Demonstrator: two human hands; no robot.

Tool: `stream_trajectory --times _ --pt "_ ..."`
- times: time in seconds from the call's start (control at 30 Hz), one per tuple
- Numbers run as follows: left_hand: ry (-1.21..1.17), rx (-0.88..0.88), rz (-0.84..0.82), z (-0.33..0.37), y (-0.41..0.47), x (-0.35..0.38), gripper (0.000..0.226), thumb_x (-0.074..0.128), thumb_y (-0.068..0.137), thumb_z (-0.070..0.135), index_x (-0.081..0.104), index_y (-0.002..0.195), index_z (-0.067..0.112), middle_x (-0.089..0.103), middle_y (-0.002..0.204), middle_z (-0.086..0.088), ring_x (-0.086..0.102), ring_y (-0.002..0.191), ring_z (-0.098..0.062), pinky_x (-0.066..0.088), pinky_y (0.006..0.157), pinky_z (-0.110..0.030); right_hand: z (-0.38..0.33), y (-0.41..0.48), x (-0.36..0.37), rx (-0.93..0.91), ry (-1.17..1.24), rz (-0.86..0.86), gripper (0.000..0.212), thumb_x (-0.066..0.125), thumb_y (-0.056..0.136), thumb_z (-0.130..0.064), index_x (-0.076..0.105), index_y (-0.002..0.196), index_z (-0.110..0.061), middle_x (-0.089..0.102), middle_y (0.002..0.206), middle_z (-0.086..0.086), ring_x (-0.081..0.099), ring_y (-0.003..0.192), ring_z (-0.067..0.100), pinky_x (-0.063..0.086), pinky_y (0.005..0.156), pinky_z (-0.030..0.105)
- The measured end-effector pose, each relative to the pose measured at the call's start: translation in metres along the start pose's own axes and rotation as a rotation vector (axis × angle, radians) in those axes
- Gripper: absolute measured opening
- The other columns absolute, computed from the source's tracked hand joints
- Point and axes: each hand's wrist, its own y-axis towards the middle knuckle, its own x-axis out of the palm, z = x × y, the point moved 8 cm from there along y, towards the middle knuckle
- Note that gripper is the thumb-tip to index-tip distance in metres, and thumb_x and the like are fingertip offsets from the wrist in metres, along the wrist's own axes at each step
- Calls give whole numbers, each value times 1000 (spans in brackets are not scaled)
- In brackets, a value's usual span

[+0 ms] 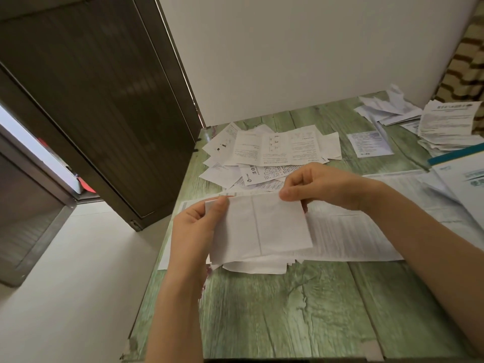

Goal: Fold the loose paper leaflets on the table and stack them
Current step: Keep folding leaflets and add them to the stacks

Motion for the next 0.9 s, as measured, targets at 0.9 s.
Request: stream_trajectory --times 0.9 --pt "-76 110 -197 9 -13 71 24 47 96 33 71 96 28 72 95 3 65 87 -7 51 74 -22 -2 8 8 -95 310 172 30 68 70 -38 67 85 -12 68 101 15 64 83 21 51 73 34"
